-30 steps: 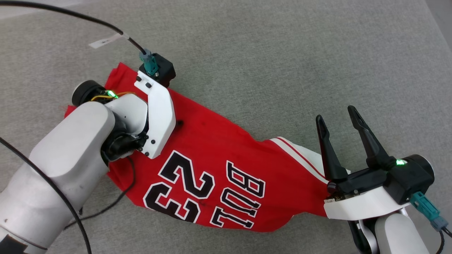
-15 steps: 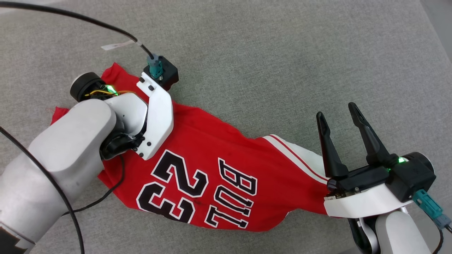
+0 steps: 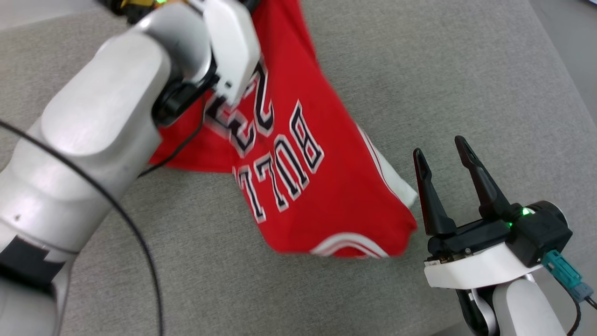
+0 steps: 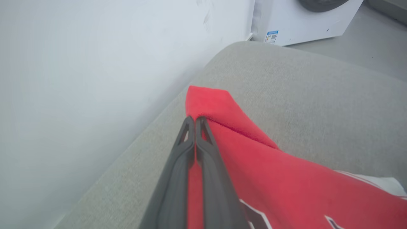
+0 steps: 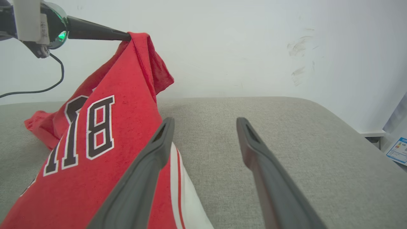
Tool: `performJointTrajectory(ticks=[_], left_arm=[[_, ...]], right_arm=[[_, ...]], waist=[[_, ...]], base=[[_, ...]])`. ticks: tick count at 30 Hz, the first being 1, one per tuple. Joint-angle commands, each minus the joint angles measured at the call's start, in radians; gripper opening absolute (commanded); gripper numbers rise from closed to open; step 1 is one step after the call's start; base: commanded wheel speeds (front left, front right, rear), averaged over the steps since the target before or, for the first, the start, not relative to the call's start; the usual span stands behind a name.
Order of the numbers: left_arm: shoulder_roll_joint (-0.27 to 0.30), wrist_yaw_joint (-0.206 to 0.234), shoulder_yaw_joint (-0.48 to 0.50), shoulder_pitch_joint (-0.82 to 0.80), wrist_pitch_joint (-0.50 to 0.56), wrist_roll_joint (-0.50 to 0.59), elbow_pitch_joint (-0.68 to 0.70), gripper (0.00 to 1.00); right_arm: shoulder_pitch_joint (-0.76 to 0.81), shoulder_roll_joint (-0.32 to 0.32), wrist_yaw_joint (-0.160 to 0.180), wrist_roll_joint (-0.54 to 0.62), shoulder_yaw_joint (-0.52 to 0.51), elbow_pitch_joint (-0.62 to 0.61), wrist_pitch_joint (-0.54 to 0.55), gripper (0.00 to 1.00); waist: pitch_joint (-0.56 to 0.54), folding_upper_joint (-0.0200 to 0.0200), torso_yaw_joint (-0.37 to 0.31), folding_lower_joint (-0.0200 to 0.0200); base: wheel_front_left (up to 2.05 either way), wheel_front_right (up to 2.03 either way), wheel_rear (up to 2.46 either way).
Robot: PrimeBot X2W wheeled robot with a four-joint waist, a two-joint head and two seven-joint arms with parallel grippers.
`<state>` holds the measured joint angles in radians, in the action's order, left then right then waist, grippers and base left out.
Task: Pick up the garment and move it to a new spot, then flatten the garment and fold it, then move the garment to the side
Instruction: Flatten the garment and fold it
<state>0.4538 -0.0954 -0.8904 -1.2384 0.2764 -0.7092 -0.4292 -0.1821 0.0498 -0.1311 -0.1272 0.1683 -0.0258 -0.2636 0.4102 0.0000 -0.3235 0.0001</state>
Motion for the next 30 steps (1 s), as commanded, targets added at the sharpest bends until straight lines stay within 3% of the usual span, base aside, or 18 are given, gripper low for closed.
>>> performJointTrajectory(ticks=[1,8,9,10,11,14,18,25,30], left_arm=[[-0.029,0.017,0.015,-0.032,-0.054,0.019,-0.012,0.0],[-0.141,0.046,0.014,-0.087,-0.186,0.06,-0.081,0.0],[-0.159,0.044,0.01,-0.087,-0.201,0.061,-0.094,0.13],[-0.179,0.039,0.008,-0.083,-0.22,0.06,-0.107,0.49],[-0.2,0.036,0.006,-0.075,-0.24,0.056,-0.117,1.0],[-0.254,0.012,-0.014,-0.041,-0.279,0.036,-0.153,1.0],[-0.268,-0.007,-0.037,-0.023,-0.324,0.035,-0.199,1.0],[-0.191,-0.015,-0.021,-0.008,-0.413,0.039,-0.267,1.0],[-0.117,0.011,0.017,0.049,-0.493,0.028,-0.267,1.0]], right_arm=[[-0.003,0.001,0.001,-0.006,0.004,0.0,-0.002,1.0],[-0.01,0.001,0.001,-0.021,0.013,-0.002,-0.002,1.0],[-0.01,0.001,0.001,-0.022,0.013,-0.002,-0.002,1.0],[-0.01,0.001,0.001,-0.023,0.013,-0.003,-0.002,1.0],[-0.009,0.001,0.001,-0.023,0.011,-0.003,-0.002,1.0],[-0.006,0.001,0.001,-0.022,0.008,0.001,-0.002,1.0],[-0.016,0.001,0.001,-0.013,0.006,0.004,-0.002,1.0],[0.003,0.001,0.001,0.023,-0.02,0.013,-0.002,1.0],[0.029,0.001,0.001,0.058,-0.043,0.024,-0.002,1.0]], waist=[[0.002,0.0,-0.01,-0.0001],[0.01,0.0,-0.035,-0.0001],[0.01,0.0,-0.036,-0.0001],[0.01,0.0,-0.037,-0.0001],[0.011,0.0,-0.037,-0.0001],[0.008,0.0,-0.032,-0.0001],[-0.007,0.0,-0.013,-0.0001],[-0.075,0.0,0.06,-0.0001],[-0.145,0.0,0.131,-0.0001]], base=[[0.0,0.0,0.0],[0.0,0.0,0.0],[0.0,0.0,0.0],[0.0,0.0,0.0],[0.0,0.0,0.0],[0.0,0.0,0.0],[0.0,0.0,0.0],[0.0,0.0,0.0],[0.0,0.0,0.0]])
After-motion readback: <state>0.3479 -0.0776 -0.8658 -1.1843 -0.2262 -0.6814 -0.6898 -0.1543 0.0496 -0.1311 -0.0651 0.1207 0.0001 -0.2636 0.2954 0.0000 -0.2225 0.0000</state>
